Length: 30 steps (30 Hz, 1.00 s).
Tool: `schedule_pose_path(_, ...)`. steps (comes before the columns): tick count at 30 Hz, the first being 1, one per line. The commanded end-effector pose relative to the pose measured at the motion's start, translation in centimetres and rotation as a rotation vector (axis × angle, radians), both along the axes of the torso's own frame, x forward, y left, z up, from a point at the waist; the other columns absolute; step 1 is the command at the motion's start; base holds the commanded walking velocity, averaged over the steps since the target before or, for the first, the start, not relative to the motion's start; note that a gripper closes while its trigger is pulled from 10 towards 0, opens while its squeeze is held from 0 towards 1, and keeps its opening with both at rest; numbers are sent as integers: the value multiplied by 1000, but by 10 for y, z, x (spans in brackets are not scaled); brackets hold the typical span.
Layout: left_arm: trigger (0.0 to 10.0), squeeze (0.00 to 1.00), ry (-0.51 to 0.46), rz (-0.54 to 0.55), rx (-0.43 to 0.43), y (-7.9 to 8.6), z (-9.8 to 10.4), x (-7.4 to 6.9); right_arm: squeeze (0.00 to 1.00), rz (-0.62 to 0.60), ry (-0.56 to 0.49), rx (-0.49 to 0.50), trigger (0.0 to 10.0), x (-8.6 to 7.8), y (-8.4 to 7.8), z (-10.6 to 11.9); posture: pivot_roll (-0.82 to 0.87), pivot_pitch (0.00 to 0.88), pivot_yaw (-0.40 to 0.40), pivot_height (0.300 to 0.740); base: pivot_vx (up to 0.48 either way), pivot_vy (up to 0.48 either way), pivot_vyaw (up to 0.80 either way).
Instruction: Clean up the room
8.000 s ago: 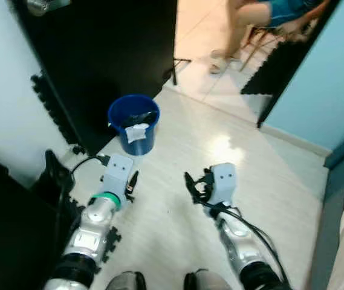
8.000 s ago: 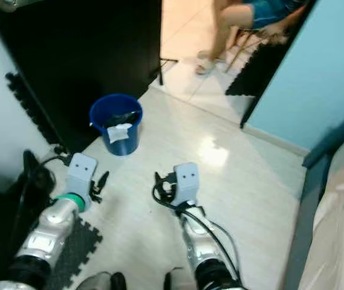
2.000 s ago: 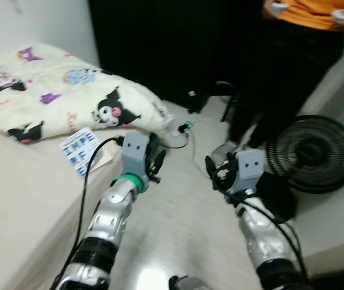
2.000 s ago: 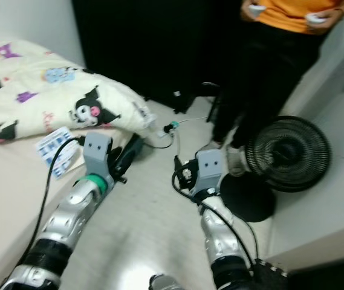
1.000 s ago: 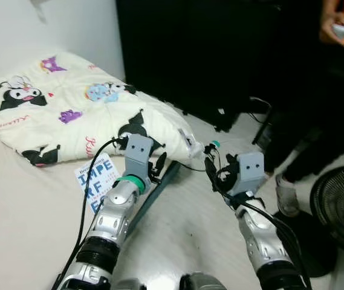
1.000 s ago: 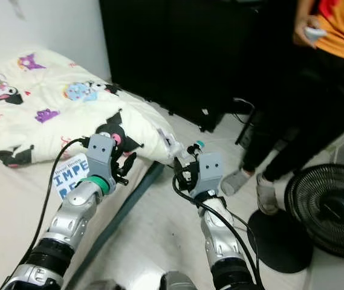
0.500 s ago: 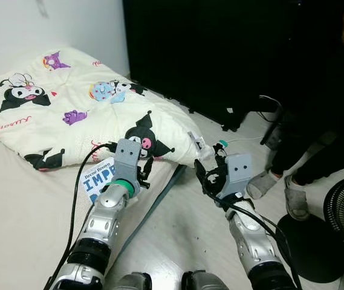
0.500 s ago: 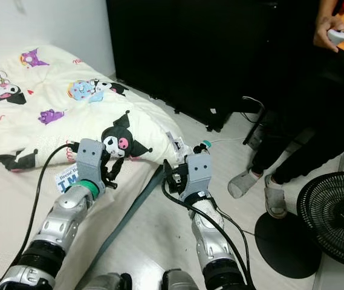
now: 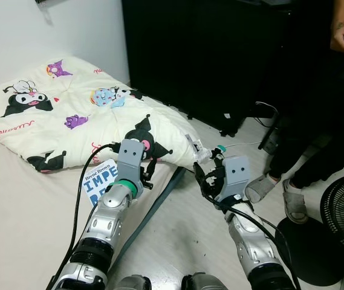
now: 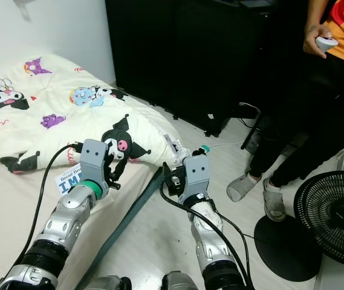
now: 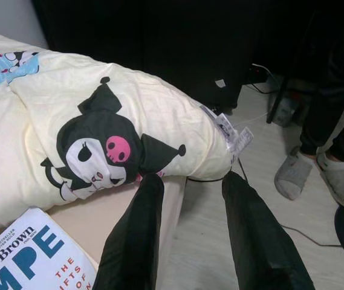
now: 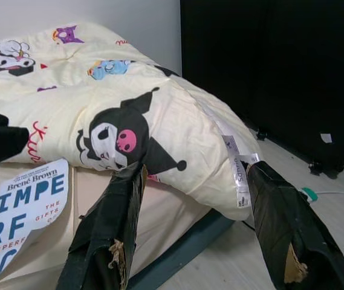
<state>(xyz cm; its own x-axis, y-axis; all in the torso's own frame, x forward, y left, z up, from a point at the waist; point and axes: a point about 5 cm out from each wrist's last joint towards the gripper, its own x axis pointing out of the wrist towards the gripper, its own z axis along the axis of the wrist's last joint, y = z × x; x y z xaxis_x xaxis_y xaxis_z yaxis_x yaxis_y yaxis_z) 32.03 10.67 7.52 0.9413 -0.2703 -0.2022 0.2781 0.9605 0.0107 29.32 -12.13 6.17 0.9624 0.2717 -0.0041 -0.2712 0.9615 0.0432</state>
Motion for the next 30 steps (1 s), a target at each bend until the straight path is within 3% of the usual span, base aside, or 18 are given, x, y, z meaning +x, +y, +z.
schedule_pose_path(1, 10000, 0, 31, 1, -14, -2, -6, -2, 0, -5, 22, -6, 10000, -2, 0, -6, -26, 25, 39, 730, 0, 0, 0)
schedule_pose_path(13, 10000, 0, 52, 27, -112, -11, 2, 4, 0, -15, 23, -9, 10000, -1, -3, -5, -33, 26, 37, 685, 0, 0, 0)
schedule_pose_path(30, 10000, 0, 68, 58, -74, 0, -6, 3, 0, -18, 20, -6, 10000, 0, -3, -5, -28, 29, 39, 625, 0, 0, 0)
